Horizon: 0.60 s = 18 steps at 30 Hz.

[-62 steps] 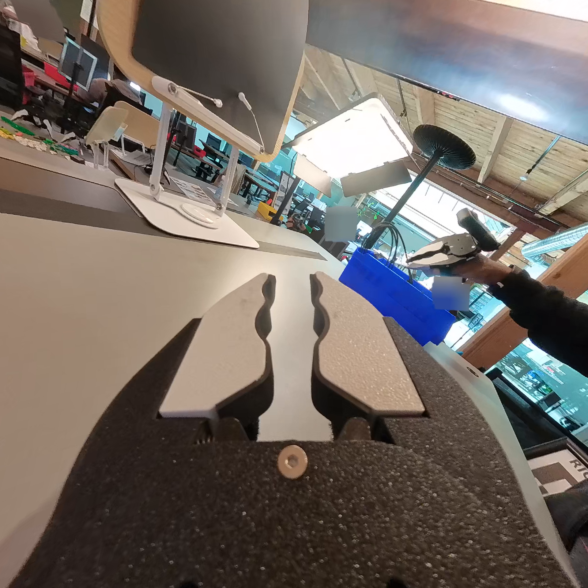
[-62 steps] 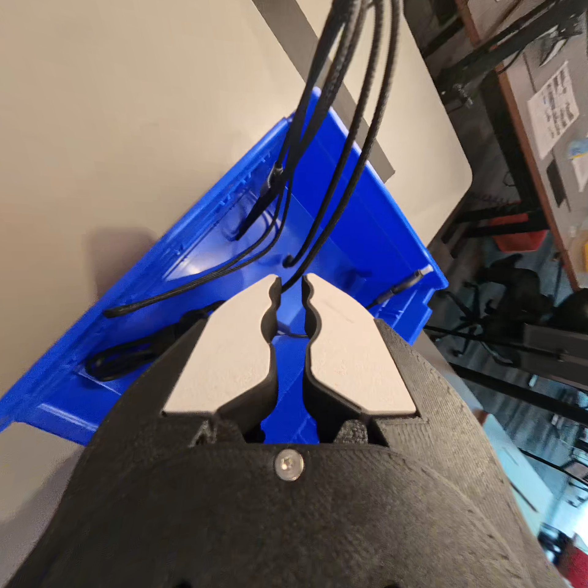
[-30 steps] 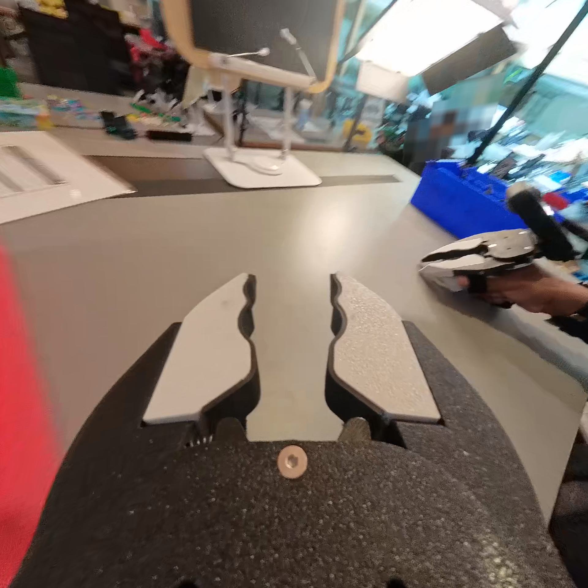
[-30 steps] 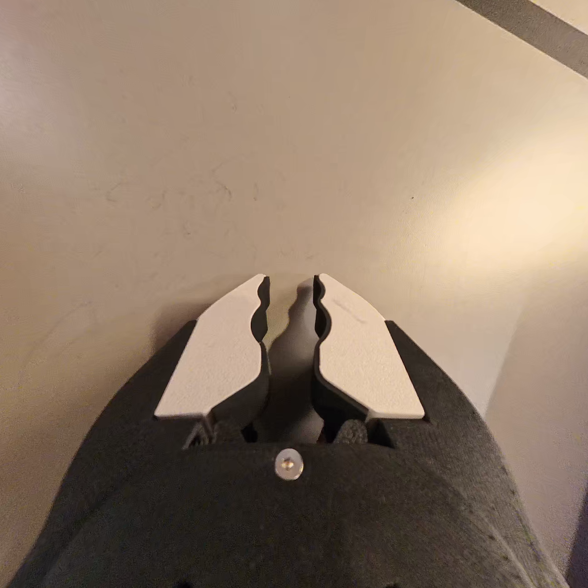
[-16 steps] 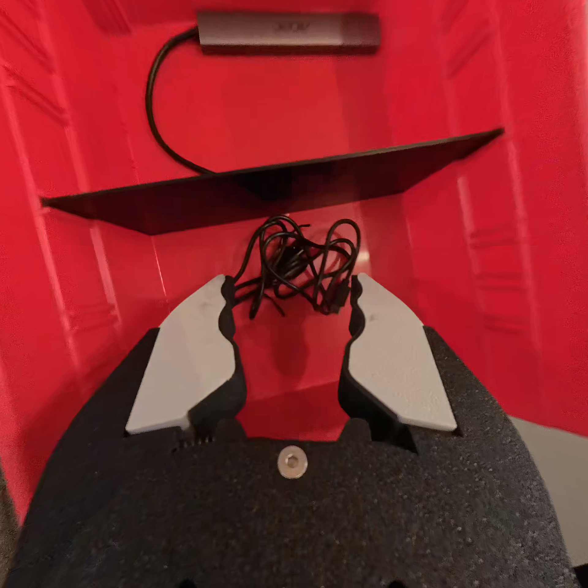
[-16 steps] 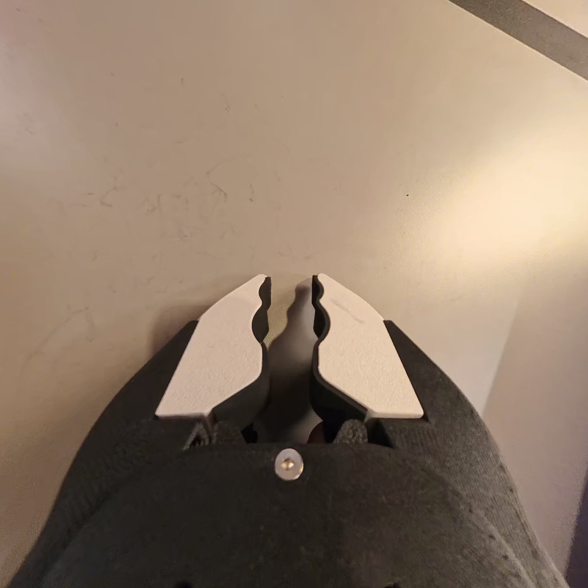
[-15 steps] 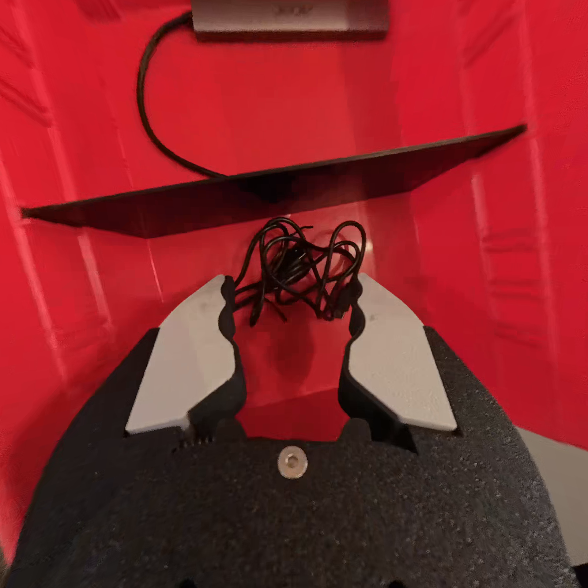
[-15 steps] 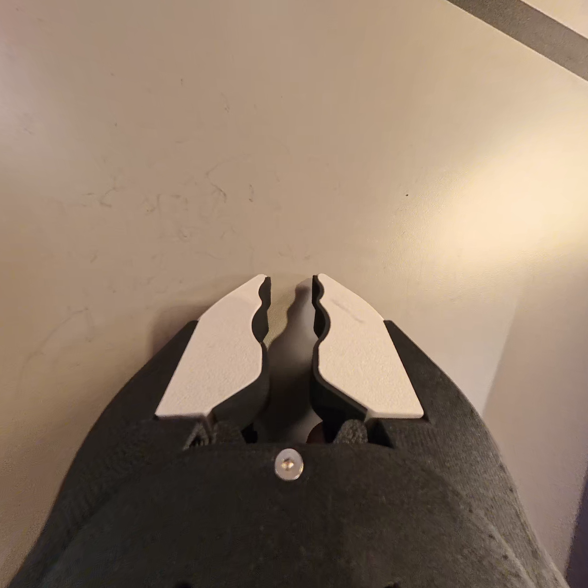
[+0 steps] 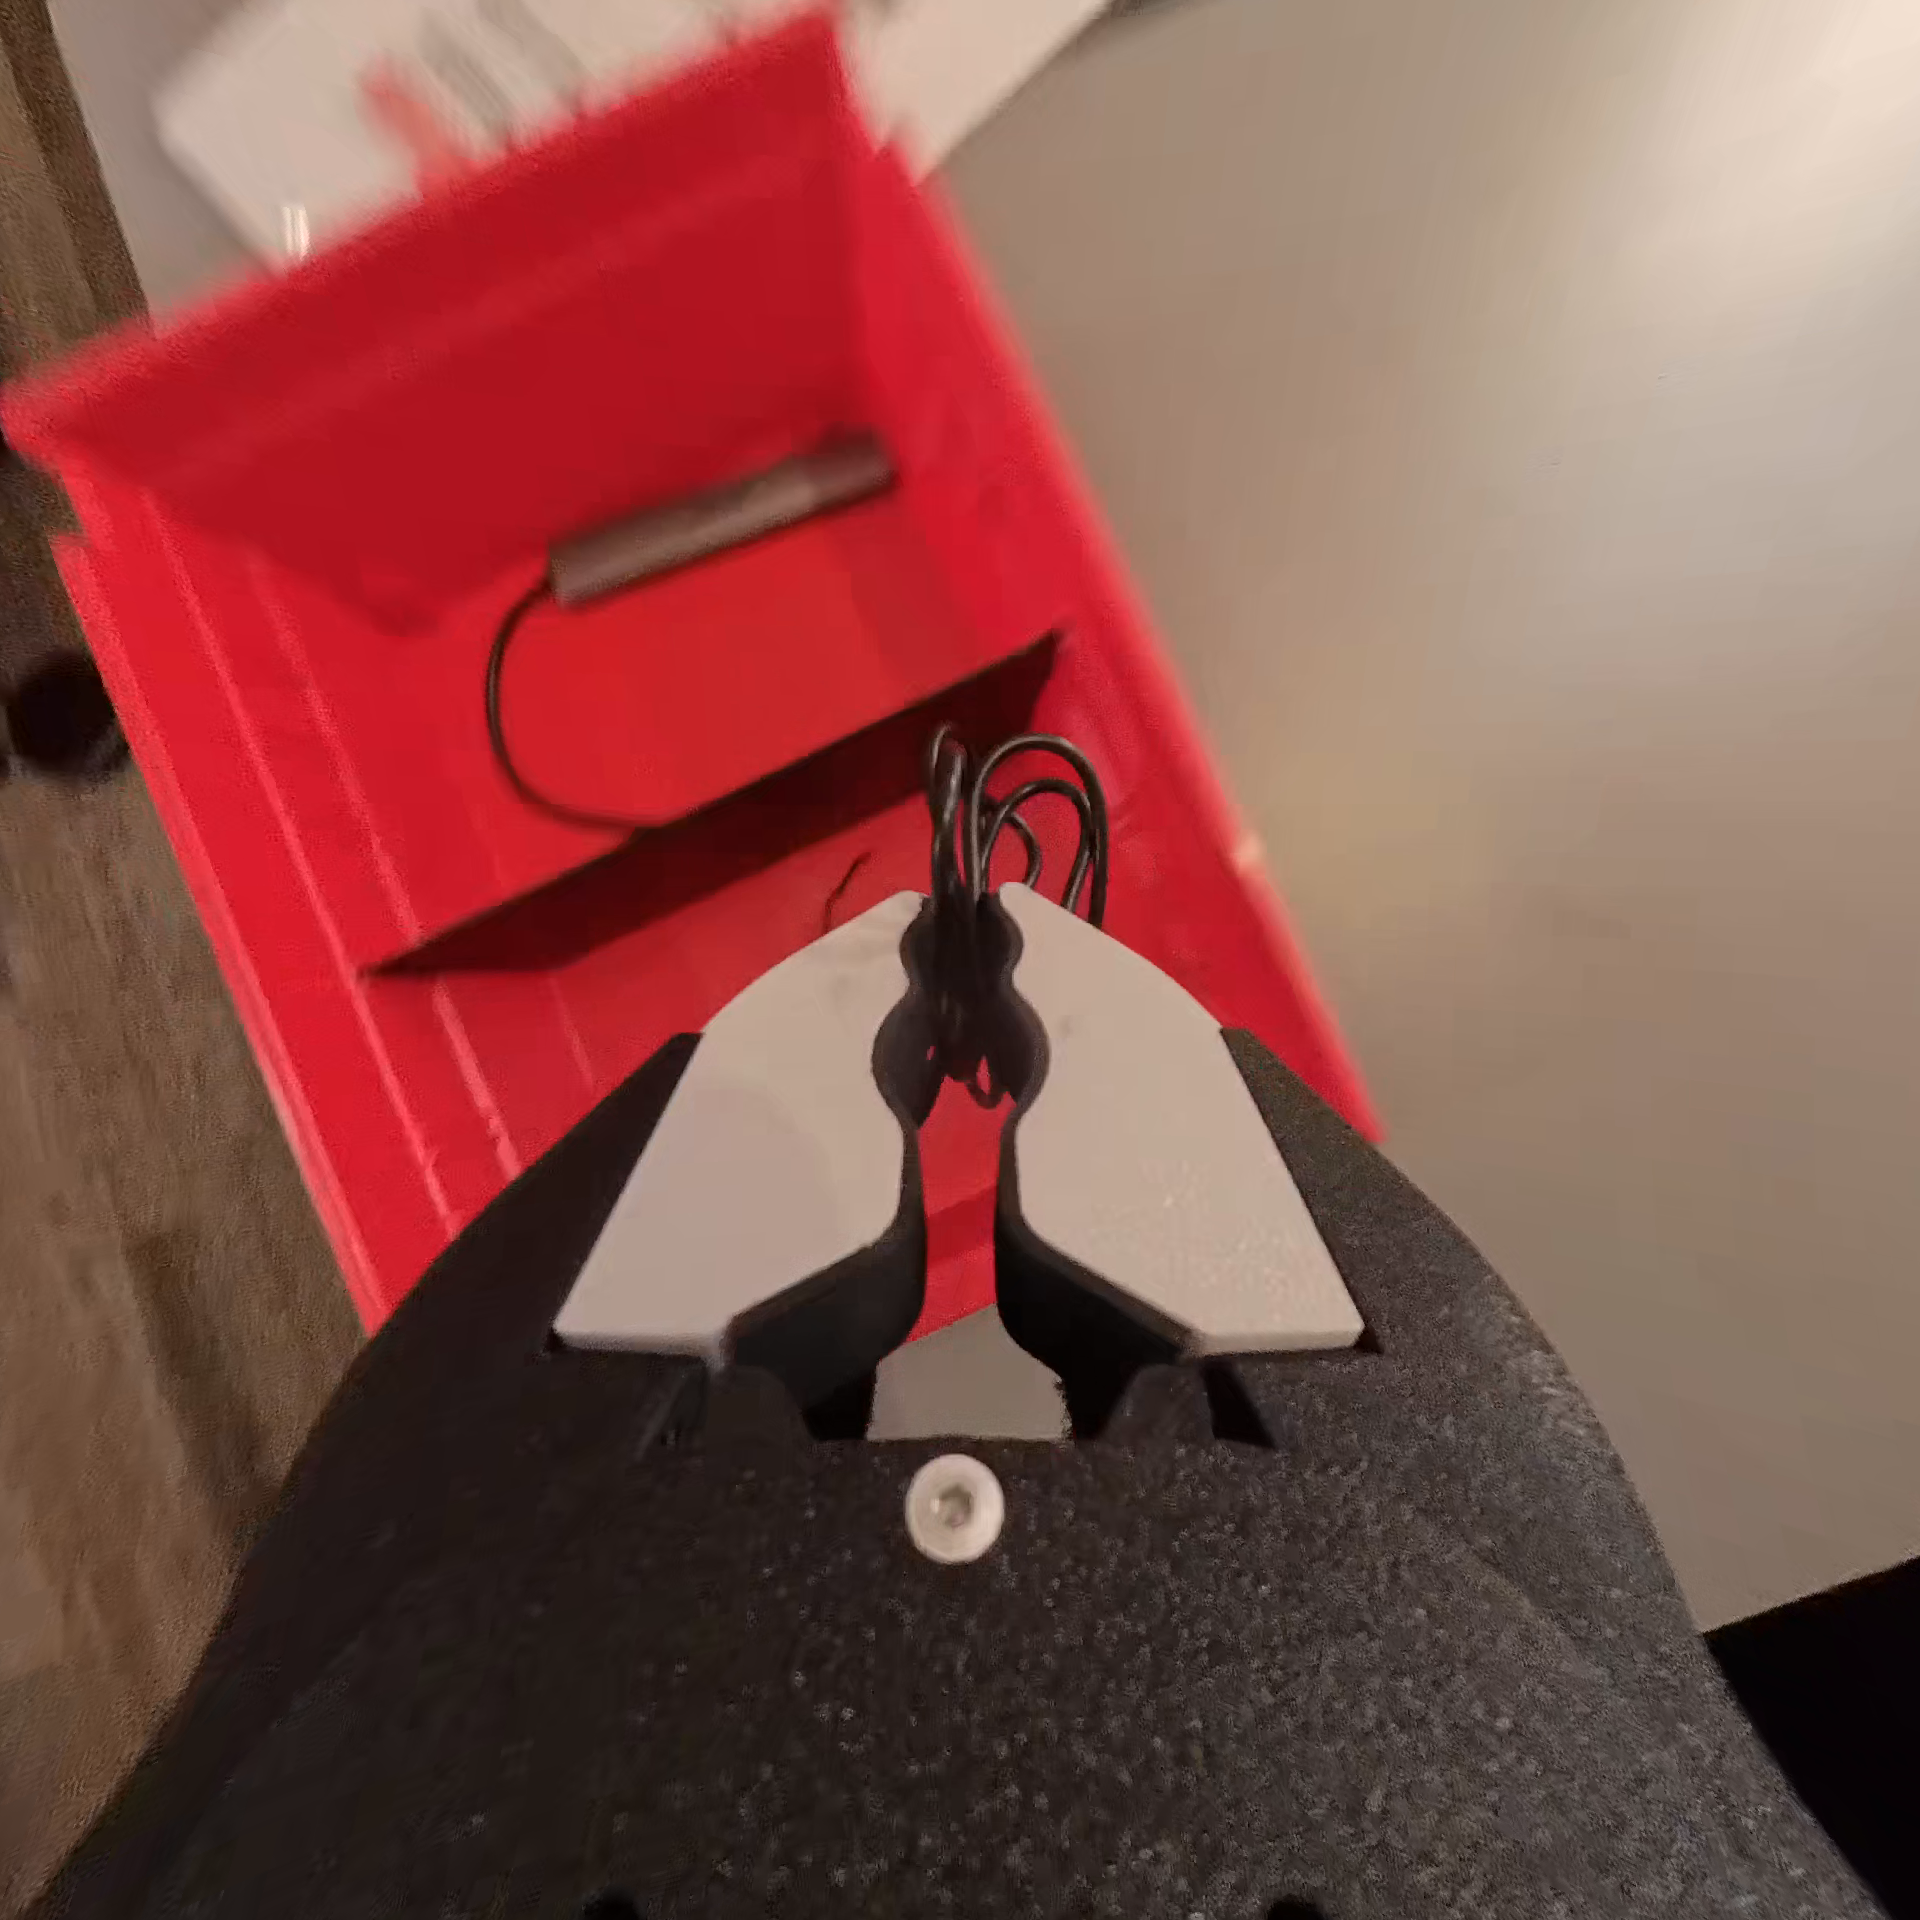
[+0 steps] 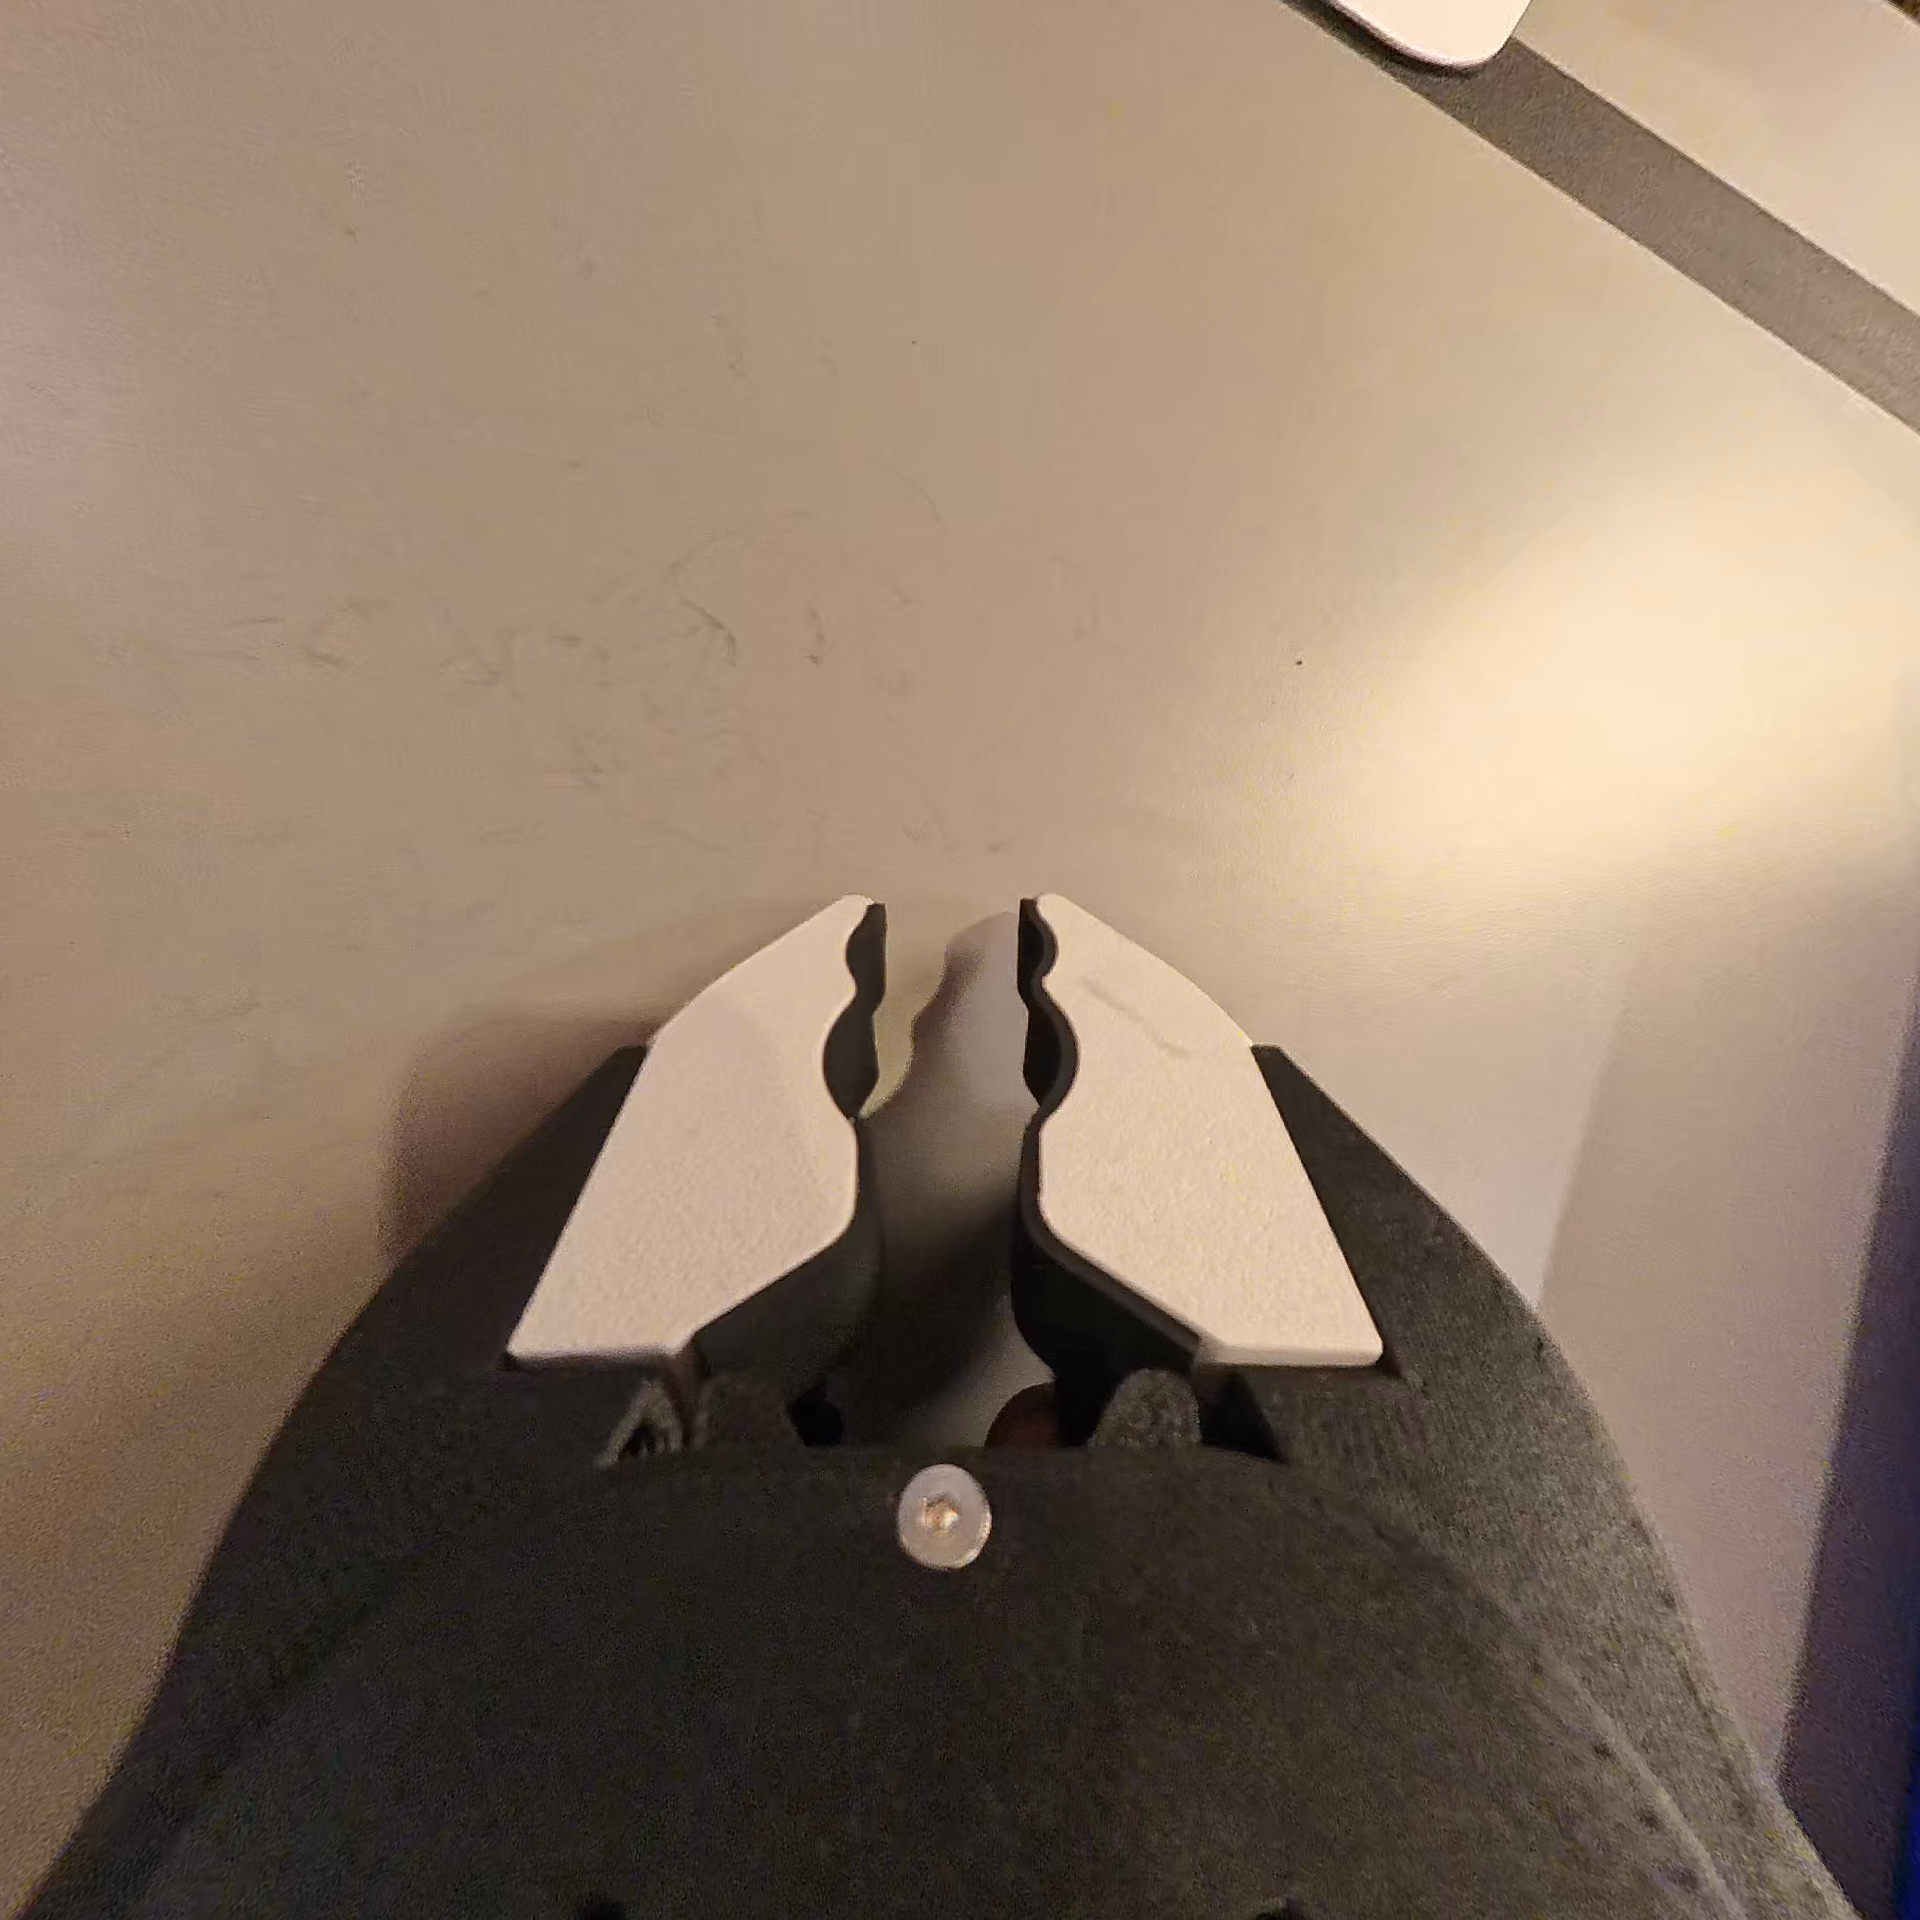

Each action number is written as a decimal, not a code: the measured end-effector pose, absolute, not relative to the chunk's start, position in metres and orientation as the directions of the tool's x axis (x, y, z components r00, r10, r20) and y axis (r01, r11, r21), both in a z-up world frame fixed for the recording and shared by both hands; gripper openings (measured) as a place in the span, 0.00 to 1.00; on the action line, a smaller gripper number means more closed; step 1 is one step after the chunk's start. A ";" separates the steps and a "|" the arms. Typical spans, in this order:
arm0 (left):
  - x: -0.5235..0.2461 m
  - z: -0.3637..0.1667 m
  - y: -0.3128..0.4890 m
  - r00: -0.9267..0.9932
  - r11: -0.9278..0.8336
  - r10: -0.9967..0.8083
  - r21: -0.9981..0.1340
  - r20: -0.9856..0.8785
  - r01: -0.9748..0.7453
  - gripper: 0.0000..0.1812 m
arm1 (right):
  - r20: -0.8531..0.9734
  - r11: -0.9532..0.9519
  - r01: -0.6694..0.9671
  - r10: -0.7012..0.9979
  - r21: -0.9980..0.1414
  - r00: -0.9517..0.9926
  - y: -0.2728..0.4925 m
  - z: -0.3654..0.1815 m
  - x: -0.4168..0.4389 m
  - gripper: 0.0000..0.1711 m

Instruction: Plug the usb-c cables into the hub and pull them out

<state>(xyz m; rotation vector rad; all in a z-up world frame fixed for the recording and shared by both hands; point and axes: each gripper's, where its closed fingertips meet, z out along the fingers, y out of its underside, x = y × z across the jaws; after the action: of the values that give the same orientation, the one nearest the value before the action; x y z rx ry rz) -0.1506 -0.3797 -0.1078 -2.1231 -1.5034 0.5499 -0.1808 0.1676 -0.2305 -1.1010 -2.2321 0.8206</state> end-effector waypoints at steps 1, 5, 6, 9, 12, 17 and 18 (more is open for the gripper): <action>-0.152 -0.089 -0.359 0.376 -0.302 0.926 -0.652 -0.027 0.696 0.04 | 0.189 0.493 0.507 0.823 -0.708 -0.536 0.168 -0.230 -0.181 0.14; -0.150 -0.062 -0.266 0.627 -0.349 0.773 -0.762 0.095 0.545 0.04 | 0.220 0.506 0.492 0.821 -0.708 -0.528 0.168 -0.229 -0.181 0.13; -0.150 -0.065 -0.245 0.669 -0.350 0.732 -0.771 0.130 0.532 0.04 | 0.225 0.509 0.489 0.820 -0.708 -0.527 0.168 -0.229 -0.181 0.13; -0.149 -0.085 -0.182 0.757 -0.339 0.607 -0.781 0.244 0.524 0.04 | 0.239 0.517 0.481 0.816 -0.709 -0.526 0.168 -0.228 -0.181 0.13; -0.142 -0.120 -0.125 0.804 -0.373 0.494 -0.754 0.332 0.541 0.04 | 0.241 0.517 0.480 0.817 -0.709 -0.524 0.168 -0.228 -0.181 0.13; -0.121 -0.176 -0.061 0.811 -0.451 0.374 -0.675 0.450 0.583 0.04 | 0.241 0.513 0.483 0.820 -0.709 -0.519 0.169 -0.228 -0.180 0.13; -0.118 -0.183 -0.054 0.811 -0.467 0.367 -0.664 0.455 0.584 0.05 | 0.240 0.513 0.484 0.821 -0.709 -0.518 0.170 -0.228 -0.180 0.13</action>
<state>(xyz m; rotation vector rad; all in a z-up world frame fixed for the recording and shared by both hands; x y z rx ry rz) -0.1181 -0.0543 -0.1826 -2.1111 -0.6992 -0.3114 -0.1803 0.1696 -0.2277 -1.0614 -2.1914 0.7819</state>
